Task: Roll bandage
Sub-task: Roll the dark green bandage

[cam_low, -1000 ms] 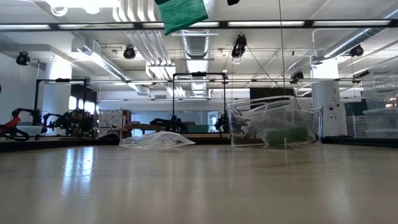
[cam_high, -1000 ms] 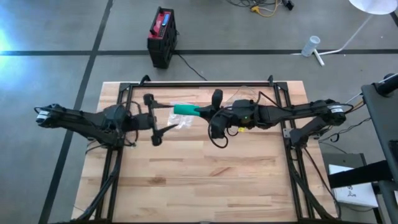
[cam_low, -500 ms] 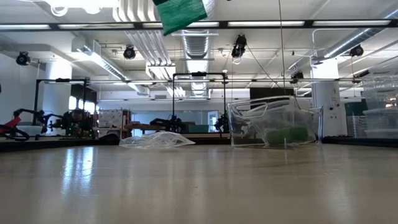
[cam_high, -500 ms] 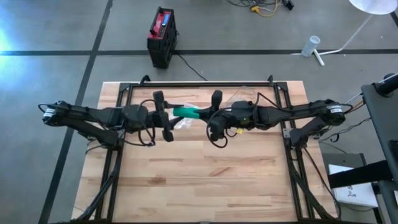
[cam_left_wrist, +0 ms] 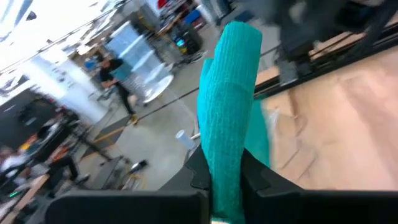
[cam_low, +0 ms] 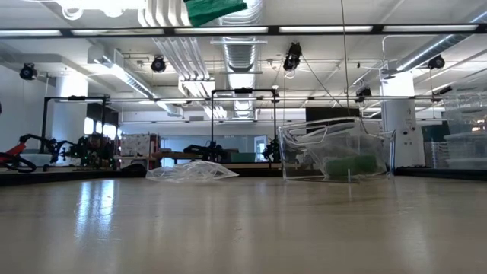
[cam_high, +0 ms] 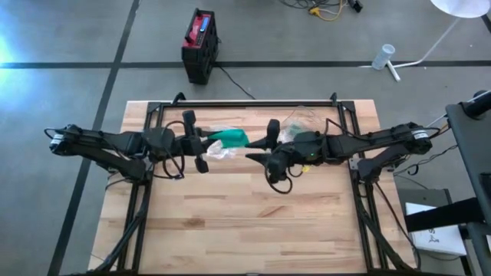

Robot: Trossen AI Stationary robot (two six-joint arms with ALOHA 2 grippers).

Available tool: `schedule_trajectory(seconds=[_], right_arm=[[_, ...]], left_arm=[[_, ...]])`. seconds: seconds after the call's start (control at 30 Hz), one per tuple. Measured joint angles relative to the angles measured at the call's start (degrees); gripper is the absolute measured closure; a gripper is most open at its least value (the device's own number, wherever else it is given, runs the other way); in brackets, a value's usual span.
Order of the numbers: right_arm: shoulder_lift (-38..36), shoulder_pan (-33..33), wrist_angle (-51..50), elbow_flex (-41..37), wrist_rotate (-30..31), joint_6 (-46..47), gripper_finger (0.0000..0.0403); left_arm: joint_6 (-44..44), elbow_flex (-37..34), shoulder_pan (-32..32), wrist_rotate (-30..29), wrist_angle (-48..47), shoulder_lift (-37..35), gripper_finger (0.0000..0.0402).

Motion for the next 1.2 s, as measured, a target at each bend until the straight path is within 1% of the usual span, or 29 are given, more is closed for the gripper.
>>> schedule_trajectory(seconds=[0.07, 0.17, 0.43, 0.57, 0.83, 0.93, 1.07, 1.2], right_arm=[[-0.5, 0.0, 0.7, 0.0, 0.0, 1.0, 0.0257], [-0.7, -0.1, 1.1, 0.0, 0.1, 1.3, 0.0259], [1.7, -0.4, 4.7, 0.0, 0.2, 1.3, 0.0286], [1.8, -0.5, 5.6, 0.0, 3.1, 1.3, 0.0293], [2.1, -0.9, 6.7, 0.0, 3.0, 2.4, 0.0279], [2.7, -1.4, 6.8, 0.0, 3.0, 3.1, 0.0279], [2.9, -1.9, 7.4, 0.0, 3.0, 3.0, 0.0295], [2.9, -2.1, 8.5, 0.0, 3.0, 3.2, 0.0320]], left_arm=[[-0.2, 0.0, 0.0, 1.9, 0.0, -0.2, 0.0390], [-0.9, 0.0, -0.1, 2.3, 0.0, -0.3, 0.0384], [-1.0, 0.0, -0.2, 2.3, 0.8, -0.1, 0.0384], [-1.2, 0.0, -0.5, 2.3, 0.8, -0.1, 0.0382], [-1.2, 0.0, -0.7, 2.3, 1.9, 0.2, 0.0383], [-1.2, 0.0, -0.8, 2.5, 2.6, 0.6, 0.0381], [-0.8, 0.0, -0.8, 2.7, 3.2, 1.0, 0.0382], [-0.8, 0.0, -0.8, 2.9, 3.5, 1.4, 0.0381]])
